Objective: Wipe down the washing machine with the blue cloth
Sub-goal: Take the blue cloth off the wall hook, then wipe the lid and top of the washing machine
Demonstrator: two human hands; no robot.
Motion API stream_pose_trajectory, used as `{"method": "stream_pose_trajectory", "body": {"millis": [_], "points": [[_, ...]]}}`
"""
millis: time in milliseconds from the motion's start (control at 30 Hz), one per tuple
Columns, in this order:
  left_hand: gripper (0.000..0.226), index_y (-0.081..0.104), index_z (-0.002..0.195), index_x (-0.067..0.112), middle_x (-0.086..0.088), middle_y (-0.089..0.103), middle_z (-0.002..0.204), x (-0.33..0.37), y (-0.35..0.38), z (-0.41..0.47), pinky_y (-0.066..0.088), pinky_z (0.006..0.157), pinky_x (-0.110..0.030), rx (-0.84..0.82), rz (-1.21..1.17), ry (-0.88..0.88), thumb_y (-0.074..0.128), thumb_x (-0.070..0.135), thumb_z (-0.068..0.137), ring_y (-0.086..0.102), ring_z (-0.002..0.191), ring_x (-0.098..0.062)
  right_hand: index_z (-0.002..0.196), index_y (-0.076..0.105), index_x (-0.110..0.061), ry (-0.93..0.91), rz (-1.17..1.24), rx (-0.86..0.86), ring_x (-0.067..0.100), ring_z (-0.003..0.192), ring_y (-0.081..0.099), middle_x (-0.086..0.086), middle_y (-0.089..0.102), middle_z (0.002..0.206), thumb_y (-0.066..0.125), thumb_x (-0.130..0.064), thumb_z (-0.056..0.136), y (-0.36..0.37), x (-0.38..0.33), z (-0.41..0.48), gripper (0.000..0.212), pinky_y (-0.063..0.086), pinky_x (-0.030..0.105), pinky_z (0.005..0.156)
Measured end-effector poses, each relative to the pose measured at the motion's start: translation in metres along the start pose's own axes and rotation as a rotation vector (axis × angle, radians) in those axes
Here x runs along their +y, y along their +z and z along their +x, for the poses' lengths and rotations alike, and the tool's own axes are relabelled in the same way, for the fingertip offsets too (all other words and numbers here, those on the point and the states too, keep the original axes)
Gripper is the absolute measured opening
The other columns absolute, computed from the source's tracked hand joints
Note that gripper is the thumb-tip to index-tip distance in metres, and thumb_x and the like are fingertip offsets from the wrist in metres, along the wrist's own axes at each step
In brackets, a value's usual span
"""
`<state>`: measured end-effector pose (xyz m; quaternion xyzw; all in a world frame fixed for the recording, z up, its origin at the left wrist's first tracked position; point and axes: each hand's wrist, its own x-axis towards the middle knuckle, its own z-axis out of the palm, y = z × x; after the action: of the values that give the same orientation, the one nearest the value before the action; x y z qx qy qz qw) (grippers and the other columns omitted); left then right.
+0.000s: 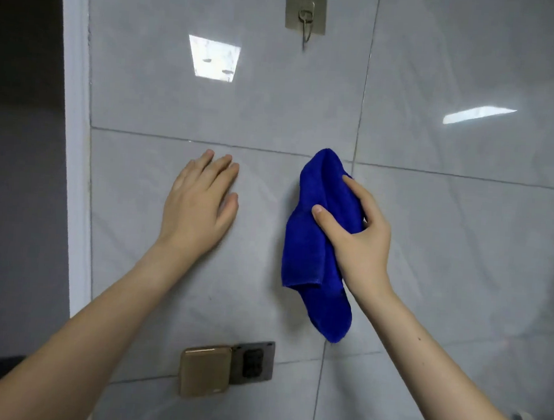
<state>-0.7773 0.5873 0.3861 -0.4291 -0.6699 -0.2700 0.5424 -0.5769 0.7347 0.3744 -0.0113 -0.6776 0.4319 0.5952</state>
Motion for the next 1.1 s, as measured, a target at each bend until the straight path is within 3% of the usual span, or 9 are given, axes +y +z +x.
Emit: {"method": "stream_pose_trajectory", "body": {"millis": [200, 333, 433, 600, 700, 800, 933, 1100], "points": [[0.043, 0.060, 0.129, 0.003, -0.015, 0.065, 0.125, 0.039, -0.016, -0.120, 0.040, 0.106, -0.047, -0.122, -0.245, -0.103, 0.048, 0.026, 0.095, 0.056, 0.118, -0.034, 0.131, 0.061, -0.025, 0.281, -0.052, 0.011, -0.005, 0.111, 0.061, -0.019, 0.065, 0.125, 0.081, -0.015, 0.082, -0.032, 0.030, -0.119, 0.054, 0.051, 0.014, 0.089], [0.042, 0.063, 0.125, 0.001, -0.015, 0.066, 0.122, 0.080, -0.022, -0.225, 0.043, 0.100, -0.039, -0.337, -0.342, -0.125, 0.042, 0.028, 0.100, 0.058, 0.111, -0.033, 0.130, 0.061, -0.026, 0.482, -0.095, 0.038, -0.003, 0.110, 0.062, -0.019, 0.065, 0.124, 0.080, -0.015, 0.083, -0.053, 0.041, -0.212, 0.052, 0.051, 0.013, 0.085], [0.043, 0.062, 0.129, 0.004, -0.012, 0.065, 0.125, 0.119, -0.035, -0.294, 0.049, 0.099, -0.040, -0.520, -0.488, -0.186, 0.049, 0.029, 0.097, 0.060, 0.113, -0.028, 0.131, 0.060, -0.032, 0.647, -0.145, 0.050, -0.006, 0.110, 0.060, -0.026, 0.064, 0.123, 0.080, -0.020, 0.084, -0.072, 0.043, -0.288, 0.053, 0.052, 0.014, 0.086], [0.052, 0.060, 0.135, 0.010, -0.006, 0.064, 0.131, 0.182, -0.076, -0.370, 0.043, 0.101, -0.033, -0.864, -0.675, -0.278, 0.039, 0.040, 0.096, 0.057, 0.118, -0.022, 0.130, 0.060, -0.036, 0.887, -0.281, 0.147, 0.000, 0.115, 0.060, -0.021, 0.063, 0.127, 0.083, -0.020, 0.081, -0.119, 0.021, -0.398, 0.056, 0.053, 0.035, 0.100], [0.051, 0.061, 0.134, 0.013, -0.003, 0.064, 0.131, 0.216, -0.093, -0.400, 0.046, 0.102, -0.034, -0.984, -0.743, -0.168, 0.040, 0.040, 0.096, 0.058, 0.120, -0.023, 0.131, 0.059, -0.039, 0.948, -0.399, 0.218, 0.001, 0.119, 0.057, -0.022, 0.061, 0.130, 0.084, -0.023, 0.079, -0.157, -0.010, -0.443, 0.059, 0.049, 0.042, 0.104], [0.052, 0.060, 0.136, 0.014, -0.002, 0.063, 0.132, 0.256, -0.103, -0.410, 0.038, 0.103, -0.029, -1.070, -0.847, -0.029, 0.038, 0.043, 0.098, 0.054, 0.121, -0.022, 0.130, 0.058, -0.042, 0.974, -0.499, 0.346, 0.002, 0.120, 0.057, -0.023, 0.060, 0.130, 0.085, -0.026, 0.078, -0.198, -0.052, -0.481, 0.061, 0.049, 0.044, 0.104], [0.051, 0.060, 0.134, 0.012, -0.002, 0.063, 0.132, 0.337, -0.128, -0.395, 0.036, 0.105, -0.027, -1.044, -1.014, 0.211, 0.040, 0.041, 0.097, 0.050, 0.123, -0.018, 0.129, 0.060, -0.041, 0.978, -0.605, 0.590, 0.005, 0.120, 0.058, -0.020, 0.062, 0.128, 0.085, -0.024, 0.078, -0.254, -0.129, -0.531, 0.060, 0.049, 0.044, 0.103], [0.047, 0.062, 0.133, 0.012, 0.000, 0.062, 0.135, 0.470, -0.209, -0.392, 0.029, 0.110, -0.023, -0.987, -1.323, 0.470, 0.043, 0.035, 0.097, 0.048, 0.128, -0.016, 0.127, 0.061, -0.040, 0.965, -0.753, 0.949, 0.002, 0.120, 0.058, -0.022, 0.063, 0.128, 0.085, -0.018, 0.077, -0.312, -0.256, -0.611, 0.059, 0.048, 0.040, 0.105]]}}
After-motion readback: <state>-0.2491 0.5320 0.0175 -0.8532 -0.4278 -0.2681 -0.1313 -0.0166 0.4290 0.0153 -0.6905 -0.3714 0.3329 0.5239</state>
